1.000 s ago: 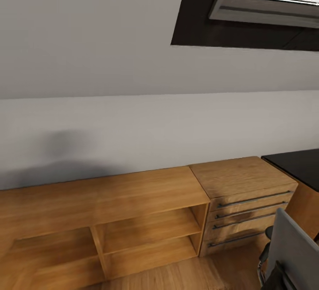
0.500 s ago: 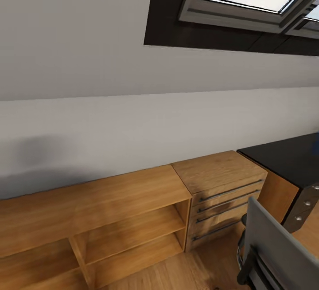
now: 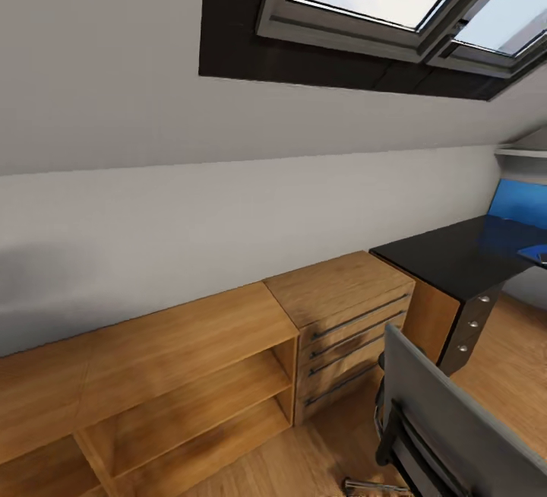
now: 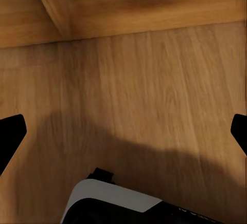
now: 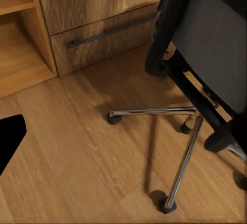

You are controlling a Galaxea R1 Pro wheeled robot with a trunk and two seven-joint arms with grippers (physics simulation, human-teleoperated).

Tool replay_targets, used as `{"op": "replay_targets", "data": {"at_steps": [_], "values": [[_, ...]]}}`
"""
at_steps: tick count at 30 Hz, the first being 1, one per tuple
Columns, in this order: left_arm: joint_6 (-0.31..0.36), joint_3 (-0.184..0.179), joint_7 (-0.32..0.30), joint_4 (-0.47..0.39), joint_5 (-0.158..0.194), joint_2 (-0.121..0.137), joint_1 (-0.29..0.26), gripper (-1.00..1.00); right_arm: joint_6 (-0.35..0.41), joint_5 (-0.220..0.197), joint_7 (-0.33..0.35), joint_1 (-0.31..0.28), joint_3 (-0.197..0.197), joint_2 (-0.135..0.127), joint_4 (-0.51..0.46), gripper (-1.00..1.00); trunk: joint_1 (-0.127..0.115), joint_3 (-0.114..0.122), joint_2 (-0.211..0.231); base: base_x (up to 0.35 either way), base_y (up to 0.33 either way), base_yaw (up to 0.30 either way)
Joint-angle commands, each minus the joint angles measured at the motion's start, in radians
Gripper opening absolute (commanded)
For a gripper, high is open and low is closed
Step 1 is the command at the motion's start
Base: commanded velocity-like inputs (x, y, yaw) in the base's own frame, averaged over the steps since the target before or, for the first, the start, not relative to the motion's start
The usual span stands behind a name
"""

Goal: In the bedroom, organize the workspace by keeping the computer under the desk, ensuring the monitor is on the desk, placing the keyboard on the desk next to the monitor, placing the mouse on the desk next to the keyboard, moving the folder from the swivel chair onto the desk next to the mouse, stacking the notebook on top of the folder with the pen on top of the notebook, and positioning the swivel chair next to the desk.

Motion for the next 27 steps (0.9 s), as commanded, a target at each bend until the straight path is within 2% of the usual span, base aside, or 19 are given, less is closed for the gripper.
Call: {"op": "replay_targets", "data": {"at_steps": [1,15,27], "values": [[-0.004,-0.008,0.007,-0.002,0.009,0.001,0.000,1.00,-0.001,0.003,-0.010,-0.001,0.008,0.000,0.001,1.00,0.000,-0.001,-0.001,0.000,0.073,-0.287],[-0.004,-0.009,0.007,-0.002,0.008,0.000,0.000,1.00,-0.001,0.003,-0.010,-0.001,0.008,0.000,0.001,1.00,0.000,-0.001,-0.001,0.008,0.224,-0.287],[-0.004,-0.009,0.007,-0.002,0.008,0.000,0.000,1.00,0.000,0.003,-0.010,-0.001,0.008,0.000,0.001,1.00,0.000,-0.001,-0.001,0.140,0.210,-0.287]]}}
